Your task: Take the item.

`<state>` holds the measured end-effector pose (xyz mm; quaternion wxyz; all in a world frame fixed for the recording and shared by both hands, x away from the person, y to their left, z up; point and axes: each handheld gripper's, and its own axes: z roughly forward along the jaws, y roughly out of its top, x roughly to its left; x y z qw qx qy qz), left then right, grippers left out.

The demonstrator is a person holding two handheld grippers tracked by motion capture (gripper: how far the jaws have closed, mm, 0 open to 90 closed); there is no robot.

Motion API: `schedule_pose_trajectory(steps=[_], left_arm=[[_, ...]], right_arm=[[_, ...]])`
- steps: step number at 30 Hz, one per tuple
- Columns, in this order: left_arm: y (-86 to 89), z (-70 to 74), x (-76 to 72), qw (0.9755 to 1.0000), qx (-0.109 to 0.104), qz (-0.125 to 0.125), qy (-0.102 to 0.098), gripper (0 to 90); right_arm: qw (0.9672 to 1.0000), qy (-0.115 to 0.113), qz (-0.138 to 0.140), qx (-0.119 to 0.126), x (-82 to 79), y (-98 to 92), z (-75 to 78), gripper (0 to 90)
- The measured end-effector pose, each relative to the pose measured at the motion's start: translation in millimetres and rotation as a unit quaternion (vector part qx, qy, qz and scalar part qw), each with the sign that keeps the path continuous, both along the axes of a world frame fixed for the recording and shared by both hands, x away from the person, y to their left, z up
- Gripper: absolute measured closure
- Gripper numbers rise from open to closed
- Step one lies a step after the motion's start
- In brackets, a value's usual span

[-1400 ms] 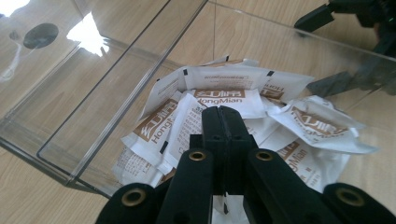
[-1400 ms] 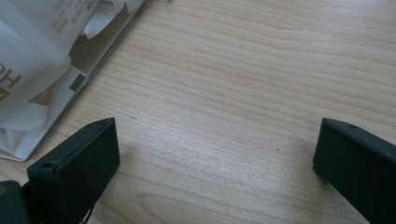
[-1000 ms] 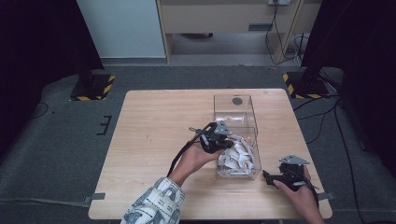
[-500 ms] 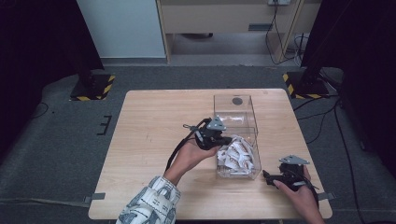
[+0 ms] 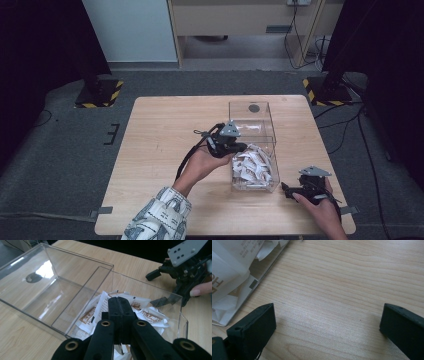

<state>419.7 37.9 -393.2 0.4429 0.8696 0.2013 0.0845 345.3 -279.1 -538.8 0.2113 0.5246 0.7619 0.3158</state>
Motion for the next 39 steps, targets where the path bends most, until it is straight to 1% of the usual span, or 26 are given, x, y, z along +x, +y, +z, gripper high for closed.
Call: schedule_pose_trajectory(steps=[6,9,12,22,30,32,39], left_arm=[[12.4,7.7,2.2,0.9999,-0.001,0.009,-0.007,89.9],[18.7,9.4,2.2,0.9999,0.004,0.013,-0.010,89.9],[22.8,9.9,2.2,0.9998,0.003,0.018,-0.011,89.9],[34.0,12.3,4.0,0.9995,0.007,0.025,-0.015,89.9],[41.0,11.7,5.5,0.9994,0.009,0.030,-0.016,89.9],[42.9,11.5,5.5,0.9993,0.003,0.033,-0.017,90.0],[53.5,9.1,5.0,0.9989,0.006,0.043,-0.017,90.0]], right_arm=[[1.0000,0.000,0.000,0.000,0.0,0.0,0.0,0.8],[1.0000,0.000,0.000,0.000,0.0,0.0,0.0,0.8],[1.0000,0.000,0.000,0.000,0.0,0.0,0.0,0.8],[1.0000,0.000,0.000,0.000,0.0,0.0,0.0,0.8],[1.0000,0.000,0.000,0.000,0.0,0.0,0.0,0.8],[1.0000,0.000,0.000,0.000,0.0,0.0,0.0,0.8],[1.0000,0.000,0.000,0.000,0.0,0.0,0.0,0.8]])
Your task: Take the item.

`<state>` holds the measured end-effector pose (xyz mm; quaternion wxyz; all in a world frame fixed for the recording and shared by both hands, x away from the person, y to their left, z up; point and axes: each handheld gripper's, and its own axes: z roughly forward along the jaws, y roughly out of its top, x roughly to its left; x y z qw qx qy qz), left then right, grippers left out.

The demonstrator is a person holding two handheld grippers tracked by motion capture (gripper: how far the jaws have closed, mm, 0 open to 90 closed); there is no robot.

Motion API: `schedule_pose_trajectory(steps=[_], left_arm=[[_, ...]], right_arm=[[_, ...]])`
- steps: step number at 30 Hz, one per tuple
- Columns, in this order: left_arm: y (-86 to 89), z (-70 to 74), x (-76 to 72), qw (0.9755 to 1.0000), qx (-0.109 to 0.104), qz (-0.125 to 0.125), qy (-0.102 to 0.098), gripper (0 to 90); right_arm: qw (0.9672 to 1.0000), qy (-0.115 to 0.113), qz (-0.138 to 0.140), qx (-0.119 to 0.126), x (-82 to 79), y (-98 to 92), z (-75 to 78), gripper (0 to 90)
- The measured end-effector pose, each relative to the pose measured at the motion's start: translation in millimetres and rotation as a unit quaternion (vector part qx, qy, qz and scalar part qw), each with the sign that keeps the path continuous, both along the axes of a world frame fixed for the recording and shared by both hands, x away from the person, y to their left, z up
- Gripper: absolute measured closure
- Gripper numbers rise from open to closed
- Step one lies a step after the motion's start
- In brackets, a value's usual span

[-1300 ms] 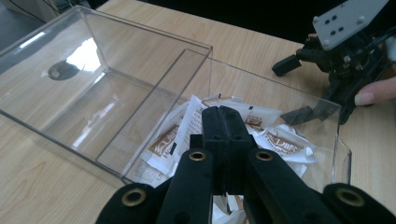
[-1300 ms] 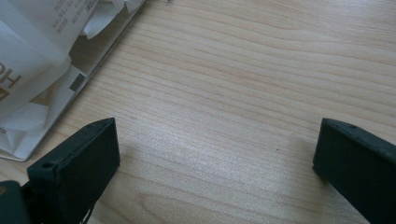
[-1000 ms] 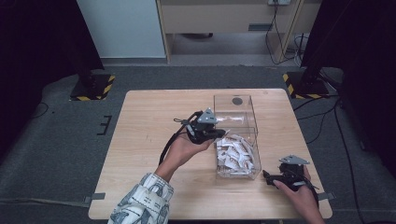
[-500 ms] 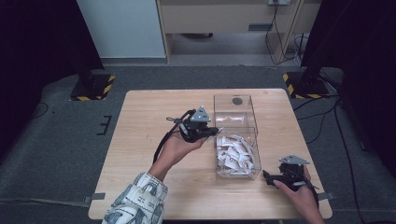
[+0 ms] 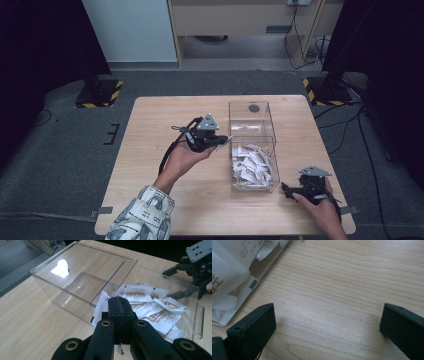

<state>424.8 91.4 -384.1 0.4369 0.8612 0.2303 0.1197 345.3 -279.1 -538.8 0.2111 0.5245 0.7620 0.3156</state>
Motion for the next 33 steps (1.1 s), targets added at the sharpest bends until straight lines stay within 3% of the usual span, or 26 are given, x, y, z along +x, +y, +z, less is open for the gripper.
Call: schedule_pose_trajectory(steps=[33], left_arm=[[39.6,-21.4,-0.5,0.9994,0.015,0.030,0.005,89.9]], right_arm=[[1.0000,0.000,0.000,0.000,0.0,0.0,0.0,0.8]])
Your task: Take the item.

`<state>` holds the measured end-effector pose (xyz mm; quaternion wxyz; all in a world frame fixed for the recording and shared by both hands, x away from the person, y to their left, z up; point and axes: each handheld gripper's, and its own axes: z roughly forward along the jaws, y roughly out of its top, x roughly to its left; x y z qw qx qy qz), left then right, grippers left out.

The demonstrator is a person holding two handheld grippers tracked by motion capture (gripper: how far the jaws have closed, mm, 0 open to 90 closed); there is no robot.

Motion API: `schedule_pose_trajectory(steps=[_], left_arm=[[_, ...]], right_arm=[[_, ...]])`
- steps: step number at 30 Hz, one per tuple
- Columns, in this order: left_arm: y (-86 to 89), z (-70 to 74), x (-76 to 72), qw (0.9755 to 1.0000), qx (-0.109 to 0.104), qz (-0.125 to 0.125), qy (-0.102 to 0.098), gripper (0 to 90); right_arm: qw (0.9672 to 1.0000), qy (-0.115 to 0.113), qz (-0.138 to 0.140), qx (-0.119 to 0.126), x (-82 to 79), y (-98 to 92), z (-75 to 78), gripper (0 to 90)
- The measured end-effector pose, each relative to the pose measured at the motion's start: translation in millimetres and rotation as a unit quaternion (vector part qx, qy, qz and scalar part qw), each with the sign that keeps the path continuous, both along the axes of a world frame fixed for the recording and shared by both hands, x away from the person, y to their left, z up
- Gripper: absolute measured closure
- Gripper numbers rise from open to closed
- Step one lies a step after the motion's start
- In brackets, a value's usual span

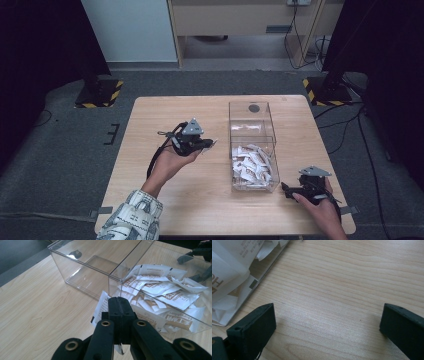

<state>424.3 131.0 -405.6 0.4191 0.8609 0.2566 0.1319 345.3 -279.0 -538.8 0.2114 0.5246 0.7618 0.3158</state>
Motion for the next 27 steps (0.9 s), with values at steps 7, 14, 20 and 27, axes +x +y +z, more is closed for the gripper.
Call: schedule_pose_trajectory(steps=[7,14,20,27], left_arm=[[4.9,-11.9,0.2,0.9999,0.004,0.005,0.008,89.9],[7.8,-19.7,1.3,0.9998,0.012,0.011,0.012,89.9],[9.4,-25.0,2.2,0.9996,0.019,0.013,0.014,89.9],[18.5,-35.9,6.2,0.9990,0.030,0.025,0.022,89.9]], right_arm=[[1.0000,0.000,0.000,0.000,0.0,0.0,0.0,0.8],[1.0000,0.000,0.000,0.000,0.0,0.0,0.0,0.8],[1.0000,0.001,0.001,0.000,-0.1,-0.2,0.1,0.8],[1.0000,0.000,0.000,0.000,0.0,-0.2,0.0,0.8]])
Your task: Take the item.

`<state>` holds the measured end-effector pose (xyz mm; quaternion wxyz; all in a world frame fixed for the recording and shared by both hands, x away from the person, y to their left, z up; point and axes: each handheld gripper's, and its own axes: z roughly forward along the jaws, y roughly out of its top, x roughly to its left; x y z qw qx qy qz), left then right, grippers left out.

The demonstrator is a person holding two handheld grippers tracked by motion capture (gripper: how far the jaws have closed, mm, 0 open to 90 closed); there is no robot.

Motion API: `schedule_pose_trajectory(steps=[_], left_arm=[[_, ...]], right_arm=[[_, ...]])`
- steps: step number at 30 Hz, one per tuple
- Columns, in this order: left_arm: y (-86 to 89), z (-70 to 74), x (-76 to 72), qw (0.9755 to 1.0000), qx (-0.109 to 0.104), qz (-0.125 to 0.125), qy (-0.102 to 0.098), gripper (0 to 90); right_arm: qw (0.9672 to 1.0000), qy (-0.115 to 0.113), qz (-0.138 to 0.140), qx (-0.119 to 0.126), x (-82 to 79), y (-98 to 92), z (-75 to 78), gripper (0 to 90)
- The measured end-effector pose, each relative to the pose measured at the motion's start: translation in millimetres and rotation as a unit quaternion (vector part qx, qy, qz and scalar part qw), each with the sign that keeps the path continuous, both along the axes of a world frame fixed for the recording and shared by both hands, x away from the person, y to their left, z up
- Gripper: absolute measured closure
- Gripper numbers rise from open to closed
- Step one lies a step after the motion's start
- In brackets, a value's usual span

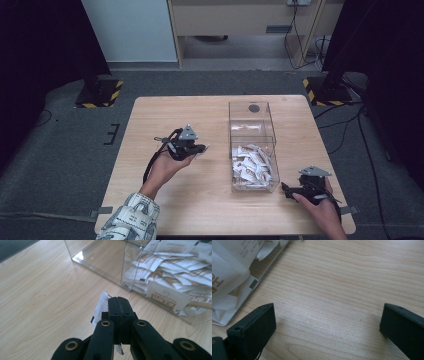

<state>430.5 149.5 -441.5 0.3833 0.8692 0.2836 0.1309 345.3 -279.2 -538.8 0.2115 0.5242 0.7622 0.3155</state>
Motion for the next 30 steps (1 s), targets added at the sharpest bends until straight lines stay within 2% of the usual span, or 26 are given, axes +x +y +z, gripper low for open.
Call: schedule_pose_trajectory(steps=[13,18,30], left_arm=[[14.0,-16.3,4.6,0.9997,0.015,0.021,0.006,89.8],[17.3,-24.6,6.9,0.9990,0.031,0.033,0.004,89.7],[17.2,-37.3,19.6,0.9981,0.036,0.050,0.005,89.7]], right_arm=[[1.0000,0.001,0.000,0.000,0.0,0.0,0.1,0.8],[1.0000,0.001,0.000,0.000,0.0,0.0,0.1,0.8],[1.0000,0.000,0.003,0.000,-0.5,-0.1,0.2,0.8]])
